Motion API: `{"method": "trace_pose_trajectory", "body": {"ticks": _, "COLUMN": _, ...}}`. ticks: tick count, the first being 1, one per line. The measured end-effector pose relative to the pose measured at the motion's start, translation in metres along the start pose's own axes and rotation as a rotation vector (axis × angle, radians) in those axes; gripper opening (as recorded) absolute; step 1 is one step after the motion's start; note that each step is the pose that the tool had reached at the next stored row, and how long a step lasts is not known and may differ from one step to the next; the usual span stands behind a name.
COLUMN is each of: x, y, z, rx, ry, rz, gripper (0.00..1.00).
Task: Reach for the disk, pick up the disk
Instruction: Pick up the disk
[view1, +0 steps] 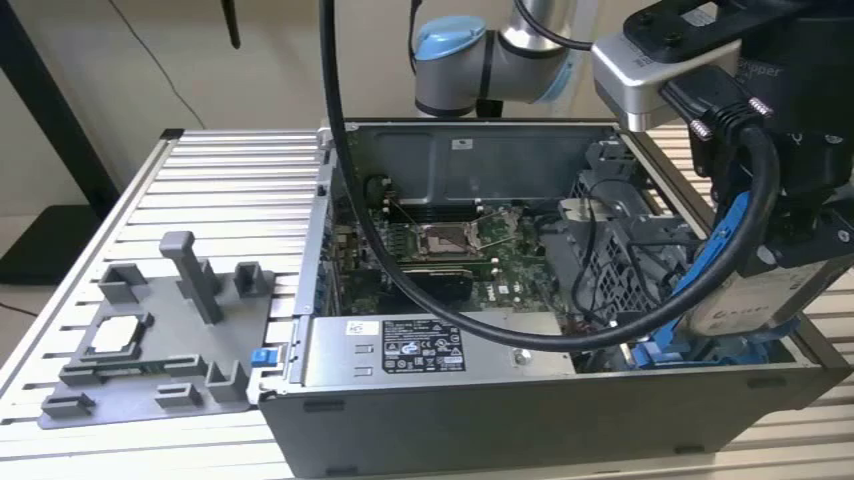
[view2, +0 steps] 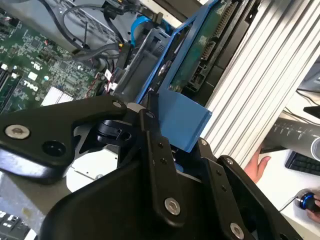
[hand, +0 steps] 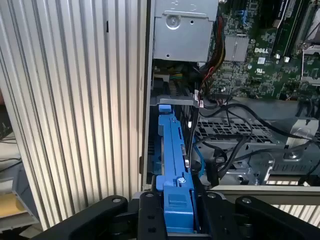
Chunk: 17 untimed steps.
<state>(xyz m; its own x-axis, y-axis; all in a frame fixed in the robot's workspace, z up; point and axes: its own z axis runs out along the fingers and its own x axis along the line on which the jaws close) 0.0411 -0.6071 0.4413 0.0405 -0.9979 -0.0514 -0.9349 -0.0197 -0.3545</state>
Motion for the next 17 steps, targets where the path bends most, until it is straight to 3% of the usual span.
{"method": "trace_pose_trajectory", "body": {"ticks": 4, "x": 0.0001, "y": -0.0021, "z": 0.0010, "rx": 0.0011, "ry": 0.0077, "rz": 0.020, "gripper": 0.00}}
{"method": "trace_pose_trajectory", "body": {"ticks": 6, "x": -0.0006, "y": 0.0070, "z": -0.0025, "rx": 0.0011, "ry": 0.0080, "rz": 0.020, "gripper": 0.00}}
{"method": "trace_pose_trajectory", "body": {"ticks": 7, "x": -0.0021, "y": 0.0070, "z": -0.0026, "rx": 0.0011, "ry": 0.0081, "rz": 0.020, "gripper": 0.00}}
{"method": "trace_pose_trajectory", "body": {"ticks": 13, "x": -0.0249, "y": 0.0049, "z": 0.0001, "rx": 0.0012, "ry": 0.0077, "rz": 0.020, "gripper": 0.00}}
{"method": "trace_pose_trajectory", "body": {"ticks": 14, "x": -0.0249, "y": 0.0001, "z": 0.0021, "rx": 0.0011, "ry": 0.0077, "rz": 0.020, "gripper": 0.00}}
{"method": "trace_pose_trajectory", "body": {"ticks": 17, "x": -0.0249, "y": -0.0009, "z": 0.0024, "rx": 0.0011, "ry": 0.0079, "rz": 0.020, "gripper": 0.00}}
